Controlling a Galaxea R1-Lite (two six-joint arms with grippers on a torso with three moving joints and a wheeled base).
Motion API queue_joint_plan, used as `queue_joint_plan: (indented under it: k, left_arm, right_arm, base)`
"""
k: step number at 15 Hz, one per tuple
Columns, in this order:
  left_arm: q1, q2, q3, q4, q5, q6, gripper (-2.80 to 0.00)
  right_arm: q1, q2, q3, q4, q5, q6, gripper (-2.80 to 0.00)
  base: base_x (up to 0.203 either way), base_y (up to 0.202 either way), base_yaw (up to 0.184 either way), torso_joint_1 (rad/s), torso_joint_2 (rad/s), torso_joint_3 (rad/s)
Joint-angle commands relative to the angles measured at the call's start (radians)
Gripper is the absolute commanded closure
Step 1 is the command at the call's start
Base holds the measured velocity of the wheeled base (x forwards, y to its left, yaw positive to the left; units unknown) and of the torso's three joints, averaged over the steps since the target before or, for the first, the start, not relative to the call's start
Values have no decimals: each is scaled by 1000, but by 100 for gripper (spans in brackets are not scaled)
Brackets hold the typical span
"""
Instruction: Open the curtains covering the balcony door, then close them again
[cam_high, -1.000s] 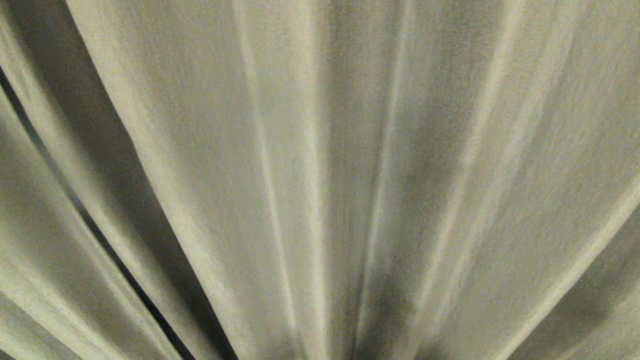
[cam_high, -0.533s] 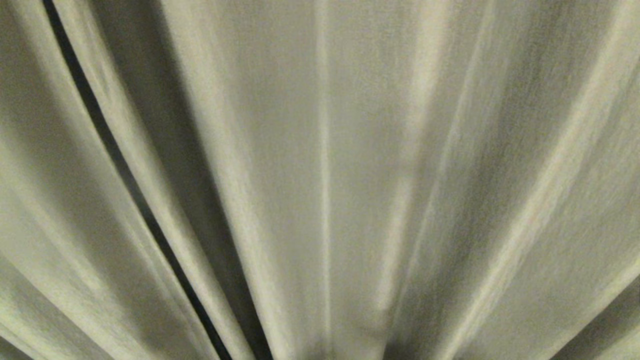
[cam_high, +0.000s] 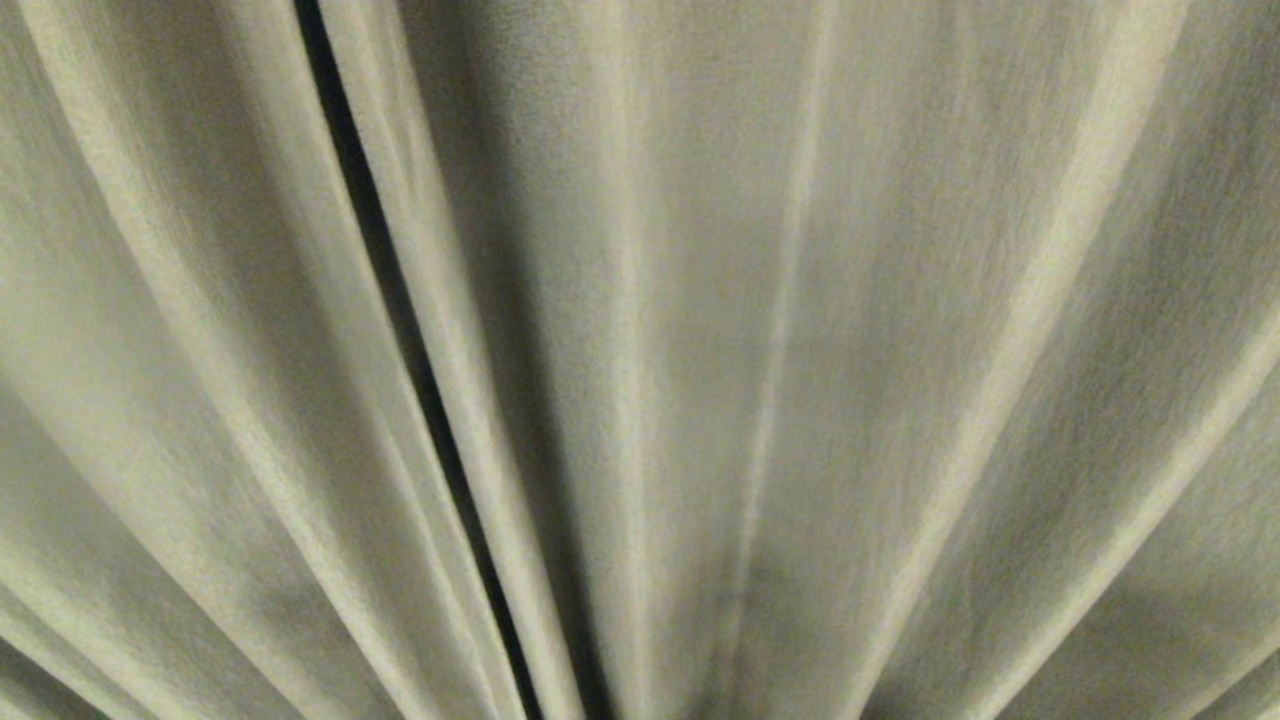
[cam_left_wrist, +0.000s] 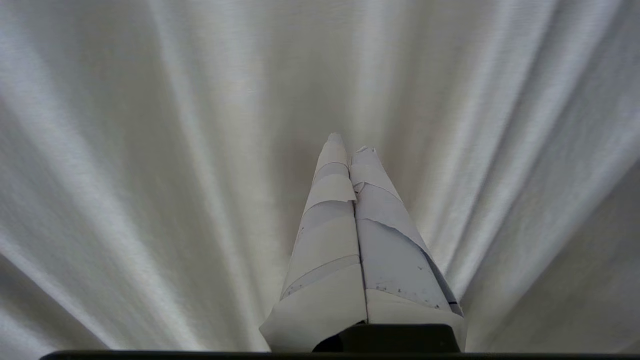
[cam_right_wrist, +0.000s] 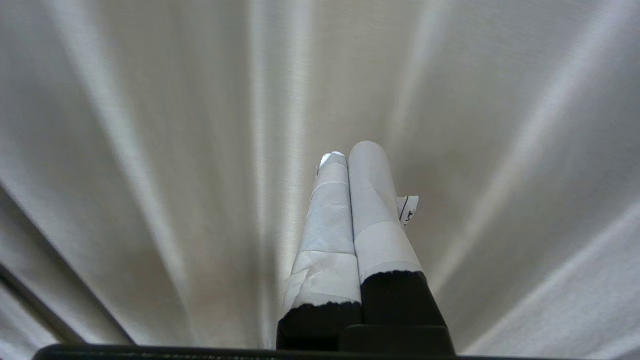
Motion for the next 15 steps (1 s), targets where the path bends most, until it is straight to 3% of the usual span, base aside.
queue_joint_plan:
  k: [1, 15]
  left_arm:
    - [1, 0, 0, -1, 0, 0, 0]
    - [1, 0, 0, -1, -2, 0, 0]
  right_arm:
    - [0, 0, 1, 0, 0, -1, 0]
    - [0, 0, -1, 0, 2, 2, 0]
  base:
    - [0, 76, 0, 2, 2, -6]
    - [0, 0, 0, 0, 0, 0]
